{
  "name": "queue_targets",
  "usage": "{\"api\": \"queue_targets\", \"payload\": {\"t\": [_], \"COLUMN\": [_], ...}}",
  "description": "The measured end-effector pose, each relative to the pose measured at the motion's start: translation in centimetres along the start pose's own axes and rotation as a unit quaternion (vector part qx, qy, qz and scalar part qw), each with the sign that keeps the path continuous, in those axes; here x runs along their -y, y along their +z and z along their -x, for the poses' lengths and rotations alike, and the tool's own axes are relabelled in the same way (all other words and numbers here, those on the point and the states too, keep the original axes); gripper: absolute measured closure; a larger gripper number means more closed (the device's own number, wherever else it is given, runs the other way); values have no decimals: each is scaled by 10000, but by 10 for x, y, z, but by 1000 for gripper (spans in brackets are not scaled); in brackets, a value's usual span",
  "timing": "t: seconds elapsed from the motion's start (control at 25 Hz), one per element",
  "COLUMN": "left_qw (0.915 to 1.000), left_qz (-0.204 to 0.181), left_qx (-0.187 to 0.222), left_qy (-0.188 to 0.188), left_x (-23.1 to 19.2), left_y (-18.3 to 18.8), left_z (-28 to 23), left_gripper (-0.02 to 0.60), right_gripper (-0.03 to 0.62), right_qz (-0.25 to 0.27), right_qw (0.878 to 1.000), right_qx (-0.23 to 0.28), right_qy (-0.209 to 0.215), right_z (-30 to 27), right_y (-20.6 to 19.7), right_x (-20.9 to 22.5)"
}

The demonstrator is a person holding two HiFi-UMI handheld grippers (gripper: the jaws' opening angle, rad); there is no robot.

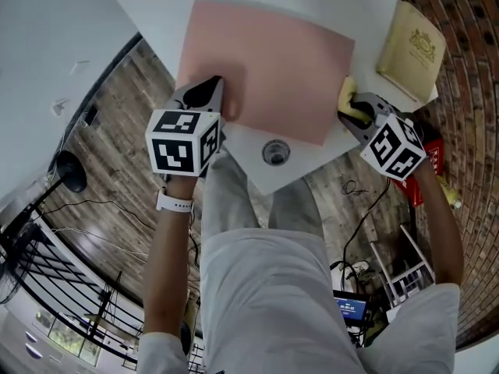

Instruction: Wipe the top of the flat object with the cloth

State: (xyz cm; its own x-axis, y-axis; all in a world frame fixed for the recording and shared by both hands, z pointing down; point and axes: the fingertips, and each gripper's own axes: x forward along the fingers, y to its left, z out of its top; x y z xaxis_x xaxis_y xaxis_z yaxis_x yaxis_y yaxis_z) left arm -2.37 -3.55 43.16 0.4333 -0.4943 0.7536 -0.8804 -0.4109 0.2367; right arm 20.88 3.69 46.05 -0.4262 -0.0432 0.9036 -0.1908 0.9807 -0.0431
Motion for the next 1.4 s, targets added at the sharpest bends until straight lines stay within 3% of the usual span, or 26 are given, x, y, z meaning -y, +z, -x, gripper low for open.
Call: {"api": "queue_targets", "payload": {"t": [0.6,0.76,1.04,1.4], "left_qw": [9999,9999,9999,9990], "left_qz": [-46,-107,-17,-396], "left_qx": [83,123,97,156], "left_qy": [34,39,-88,-138], "left_x": [-1,-1,0,9], "left_y": [-1,1,0,-1], "left_z": [2,1,2,3], "left_gripper": [563,563,563,563], "right_gripper": [533,532,531,531], "right_qz": [-497,-853,-1706,-2491], "right_qw": [9975,9940,9762,9534], "right_qx": [492,673,1316,1642], "right_qy": [121,122,-245,-457], "right_z": [-11,-15,-22,-30], "right_y": [7,11,37,50], "right_x": [-97,-115,-124,-118]}}
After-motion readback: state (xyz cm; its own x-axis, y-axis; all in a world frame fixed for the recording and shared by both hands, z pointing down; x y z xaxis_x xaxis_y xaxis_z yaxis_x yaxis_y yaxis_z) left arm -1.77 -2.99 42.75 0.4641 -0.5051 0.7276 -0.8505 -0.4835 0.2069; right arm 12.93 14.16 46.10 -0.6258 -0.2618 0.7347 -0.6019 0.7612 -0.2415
